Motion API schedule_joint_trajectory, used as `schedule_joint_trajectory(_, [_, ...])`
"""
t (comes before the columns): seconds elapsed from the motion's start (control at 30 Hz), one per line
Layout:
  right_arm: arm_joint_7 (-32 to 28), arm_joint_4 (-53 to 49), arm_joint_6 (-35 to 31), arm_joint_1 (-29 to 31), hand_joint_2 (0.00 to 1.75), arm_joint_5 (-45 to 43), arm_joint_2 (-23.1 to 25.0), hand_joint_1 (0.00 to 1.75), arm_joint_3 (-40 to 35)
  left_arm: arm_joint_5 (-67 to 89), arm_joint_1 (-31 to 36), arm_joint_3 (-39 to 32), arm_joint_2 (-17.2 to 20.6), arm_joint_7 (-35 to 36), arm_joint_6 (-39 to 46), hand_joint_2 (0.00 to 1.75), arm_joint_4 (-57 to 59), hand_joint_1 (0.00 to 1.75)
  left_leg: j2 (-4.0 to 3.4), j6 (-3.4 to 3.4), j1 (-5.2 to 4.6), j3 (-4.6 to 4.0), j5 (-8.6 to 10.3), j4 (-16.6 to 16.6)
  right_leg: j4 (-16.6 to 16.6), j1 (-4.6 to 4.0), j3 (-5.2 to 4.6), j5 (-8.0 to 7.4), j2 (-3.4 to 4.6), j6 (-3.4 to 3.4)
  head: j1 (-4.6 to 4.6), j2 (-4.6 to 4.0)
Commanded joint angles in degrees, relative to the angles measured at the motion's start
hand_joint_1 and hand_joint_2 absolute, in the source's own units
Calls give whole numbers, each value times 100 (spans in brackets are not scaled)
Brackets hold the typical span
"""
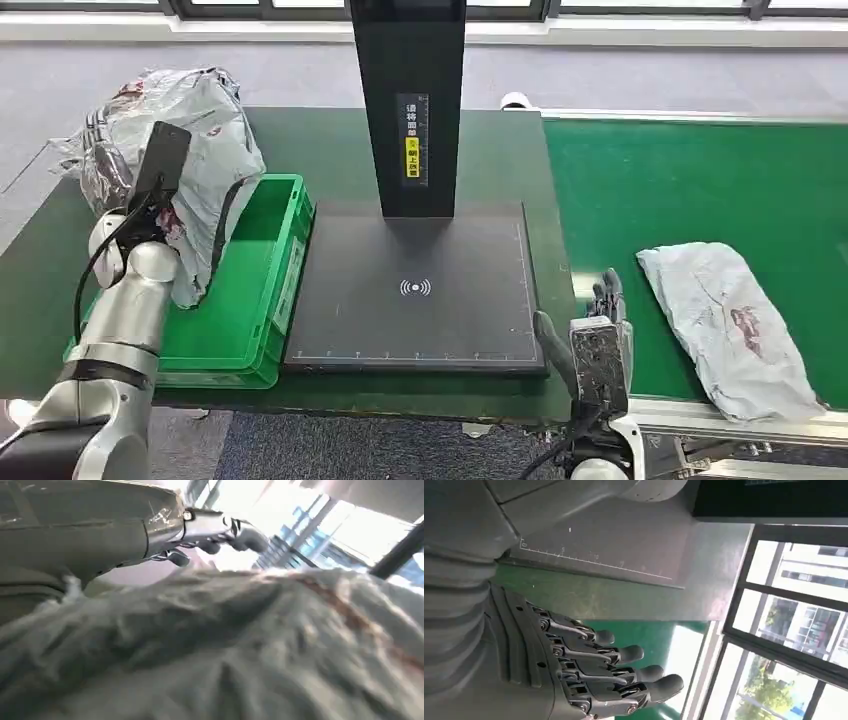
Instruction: Moved the parcel from conveyor to table for the left to box.
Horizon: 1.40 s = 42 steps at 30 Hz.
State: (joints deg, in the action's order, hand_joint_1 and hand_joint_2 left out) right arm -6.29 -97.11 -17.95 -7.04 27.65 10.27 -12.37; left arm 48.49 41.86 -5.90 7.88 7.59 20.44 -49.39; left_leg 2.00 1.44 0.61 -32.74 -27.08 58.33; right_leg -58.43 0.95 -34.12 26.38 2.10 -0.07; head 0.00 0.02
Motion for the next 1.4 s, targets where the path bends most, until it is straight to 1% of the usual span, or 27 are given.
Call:
schedule_joint_trajectory(0.03, [84, 546, 340, 470, 175, 21, -68, 0, -30, 2613, 1069, 862, 757, 1519, -1233, 0, 2683, 0, -23, -2, 8, 2, 10, -6, 10, -12, 2, -13, -12, -6, 0, -2])
schedule_joint_trajectory(0.07, [101, 600, 395, 512, 175, 53, -49, 0, -62, 2945, 1049, 965, 798, 1707, -1697, 0, 2824, 0, -16, -1, 4, 4, 5, -3, 5, -7, 2, -7, -7, -4, 0, 0])
schedule_joint_trajectory(0.13, [109, 668, 415, 554, 175, 84, -6, 0, -64, 3236, 920, 1062, 853, 1808, -2089, 0, 2860, 0, -26, -2, 7, 8, 10, -13, 14, -10, 7, -13, -9, -6, 0, -2])
schedule_joint_trajectory(0.17, [107, 739, 477, 587, 175, 124, 24, 0, -82, 3443, 780, 1060, 904, 1850, -2618, 0, 2888, 0, -21, 2, 3, 9, 6, -7, 4, -5, 4, -9, 1, -8, 0, 0])
schedule_joint_trajectory(0.2, [106, 797, 499, 596, 175, 158, 53, 0, -87, 3486, 680, 969, 919, 1555, -3012, 0, 2927, 0, -31, 0, 4, 16, 9, -17, 16, -8, 11, -15, 2, -9, 0, -2])
schedule_joint_trajectory(0.27, [92, 864, 498, 571, 175, 191, 84, 0, -93, 3640, 498, 981, 983, 1243, -3292, 0, 2981, 0, -49, -1, 5, 27, 11, -29, 28, -10, 18, -20, 11, -10, 0, 0])
schedule_joint_trajectory(0.43, [81, 864, 497, 553, 175, 204, 86, 0, -91, 3717, 411, 987, 1035, 1145, -3351, 0, 2972, 0, -33, 0, 9, 14, 7, -19, 19, -13, 12, -12, -4, -10, 0, -2])
schedule_joint_trajectory(0.47, [78, 844, 544, 542, 175, 225, 84, 0, -95, 3849, 353, 1042, 1072, 964, -3585, 0, 2893, 0, -18, 2, 7, 2, 4, -6, 5, -10, 1, -6, -4, -10, 0, -2])
schedule_joint_trajectory(0.57, [76, 904, 606, 576, 175, 263, 118, 0, -109, 4151, 59, 1268, 1239, 807, -3725, 0, 2715, 0, -33, -1, 7, 14, 12, -23, 22, -13, 13, -15, -5, -12, 0, -2])
schedule_joint_trajectory(0.63, [64, 934, 615, 587, 175, 288, 149, 0, -111, 4150, -135, 1571, 1385, 918, -3688, 0, 2586, 0, -47, 3, 2, 18, 7, -25, 16, -5, 9, -15, 19, -13, 0, -2])
schedule_joint_trajectory(0.67, [64, 933, 614, 591, 175, 288, 154, 0, -114, 4149, -160, 1562, 1400, 919, -3680, 0, 2590, 0, -59, 4, 4, 24, 7, -31, 22, -7, 11, -20, 27, -14, 0, 0])
schedule_joint_trajectory(0.77, [63, 910, 613, 556, 175, 307, 166, 0, -107, 4151, -214, 1762, 1444, 1025, -3674, 0, 2460, 0, -38, 8, 2, 22, 1, -18, 5, -2, 6, -9, 24, -16, 0, -2])
schedule_joint_trajectory(0.8, [61, 865, 597, 497, 175, 315, 170, 0, -86, 4151, -211, 1892, 1461, 1067, -3646, 0, 2385, 0, -55, 8, 3, 23, 1, -21, 7, -5, 5, -14, 34, -18, 0, -2])
schedule_joint_trajectory(0.83, [56, 806, 582, 441, 175, 323, 158, 0, -73, 4151, -158, 1906, 1435, 1070, -3596, 0, 2339, 0, -53, 7, 7, 24, 6, -28, 14, -10, 8, -17, 24, -19, 0, -2])
schedule_joint_trajectory(0.87, [52, 720, 549, 351, 175, 333, 150, 0, -46, 4103, -37, 1849, 1359, 968, -3557, 0, 2334, 0, -74, 7, 11, 31, 4, -31, 18, -14, 9, -21, 39, -21, 0, 0])
schedule_joint_trajectory(0.93, [47, 490, 466, 115, 175, 345, 110, 0, 31, 3999, 467, 1629, 1100, 654, -3419, 0, 2402, 0, -43, 10, 10, 20, 2, -13, -5, -10, 3, -10, 28, -23, 0, -2])
schedule_joint_trajectory(0.97, [29, 329, 382, -30, 175, 340, 101, 0, 95, 3842, 878, 1486, 843, 521, -3299, 0, 2549, 0, -19, 8, 14, 13, 7, -10, -2, -16, 2, -8, -5, -24, 0, 0])
schedule_joint_trajectory(1.03, [24, 276, 386, -76, 175, 345, 82, 0, 103, 3885, 1031, 1510, 749, 571, -3434, 0, 2570, 0, 4, 10, 18, -3, 8, 5, -12, -20, -9, -3, -22, -22, 0, -2])
schedule_joint_trajectory(1.07, [50, 175, 305, -149, 175, 330, 62, 0, 166, 3378, 1263, 1021, 536, 308, -3091, 0, 2563, 0, 18, 8, 21, -9, 15, 6, -6, -25, -8, -4, -50, -21, -2, -2])
schedule_joint_trajectory(1.1, [76, 27, 225, -237, 175, 303, 26, 0, 225, 3094, 1501, 709, 346, 372, -2675, 0, 2510, 0, 20, 8, 21, -11, 20, 2, 1, -26, -7, -7, -60, -20, 0, -2])
schedule_joint_trajectory(1.13, [108, -105, 191, -300, 175, 267, -3, 0, 277, 3024, 1670, 597, 214, 555, -2192, 0, 2376, 0, 41, 11, 22, -27, 20, 11, -8, -25, -13, -5, -64, -20, 0, 0])
schedule_joint_trajectory(1.17, [162, -220, 221, -336, 175, 223, -38, 0, 321, 3000, 1848, 557, 84, 725, -1814, 0, 2242, 0, 69, 10, 24, -40, 29, 14, -6, -28, -12, -5, -98, -18, 0, -2])
schedule_joint_trajectory(1.23, [217, -255, 259, -302, 175, 205, -43, 0, 353, 2847, 1887, 459, 21, 793, -1221, 0, 1778, 0, 77, 9, 24, -58, 33, 23, -13, -26, -28, -6, -92, -18, 0, -2])
schedule_joint_trajectory(1.27, [223, -226, 267, -262, 175, 201, -41, 0, 344, 2878, 1793, 475, 69, 833, -680, 0, 1440, 0, 78, 1, 23, -64, 38, 23, -10, -25, -29, -8, -100, -16, 2, 0])
schedule_joint_trajectory(1.33, [219, -101, 210, -188, 175, 194, -61, 0, 300, 2315, 1588, 264, 65, 400, -203, 0, 831, 0, 39, 0, 21, -61, 38, 18, 0, -25, -33, -24, -74, -15, 2, 0])
schedule_joint_trajectory(1.37, [214, -21, 181, -166, 175, 188, -83, 0, 274, 1684, 1468, 80, -22, -73, -167, 0, 489, 0, 8, 7, 14, -51, 34, 9, -3, -15, -39, -36, -26, -16, 2, -2])
schedule_joint_trajectory(1.4, [203, 16, 158, -168, 175, 171, -109, 0, 265, 945, 1410, -141, -145, -456, -498, 0, 307, 0, -4, 5, 16, -46, 35, 4, 5, -17, -33, -40, -21, -15, 0, 0])
